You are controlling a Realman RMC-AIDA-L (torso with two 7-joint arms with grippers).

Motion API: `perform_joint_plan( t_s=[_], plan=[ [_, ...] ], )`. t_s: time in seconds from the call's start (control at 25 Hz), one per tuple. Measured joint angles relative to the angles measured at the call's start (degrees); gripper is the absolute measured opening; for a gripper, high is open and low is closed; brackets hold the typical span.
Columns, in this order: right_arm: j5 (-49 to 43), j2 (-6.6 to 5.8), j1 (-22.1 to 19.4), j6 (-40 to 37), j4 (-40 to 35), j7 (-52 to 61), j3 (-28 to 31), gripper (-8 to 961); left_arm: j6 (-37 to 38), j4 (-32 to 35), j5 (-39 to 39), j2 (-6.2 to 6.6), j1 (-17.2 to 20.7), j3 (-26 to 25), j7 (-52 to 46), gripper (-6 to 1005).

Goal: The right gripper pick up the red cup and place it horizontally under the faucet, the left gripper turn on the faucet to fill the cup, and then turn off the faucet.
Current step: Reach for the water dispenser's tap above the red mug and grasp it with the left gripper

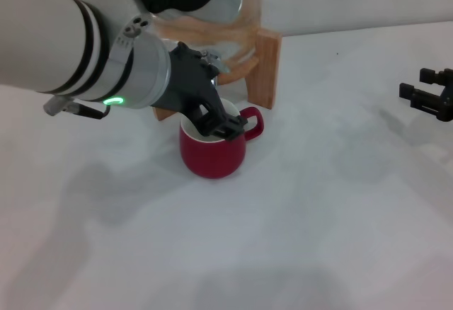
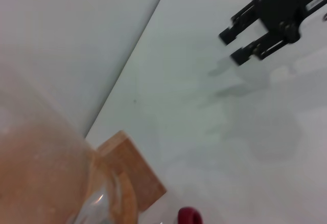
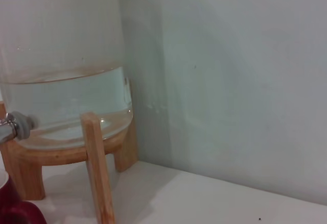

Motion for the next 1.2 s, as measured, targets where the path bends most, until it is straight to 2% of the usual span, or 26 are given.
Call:
perform_joint_plan(
  t_s=[0.96,1.2],
  plan=[
    [0.0,0.0,-0.4,0.0,-0.3,0.8,-0.1,547,0.9,-1.9,1.7,-0.06,-0.5,0.1,-0.8,798],
    [0.0,0.0,-0.4,0.0,-0.3,0.8,0.0,547,1.8,-4.1,1.8,-0.04,-0.8,0.0,-0.5,799]
  ],
)
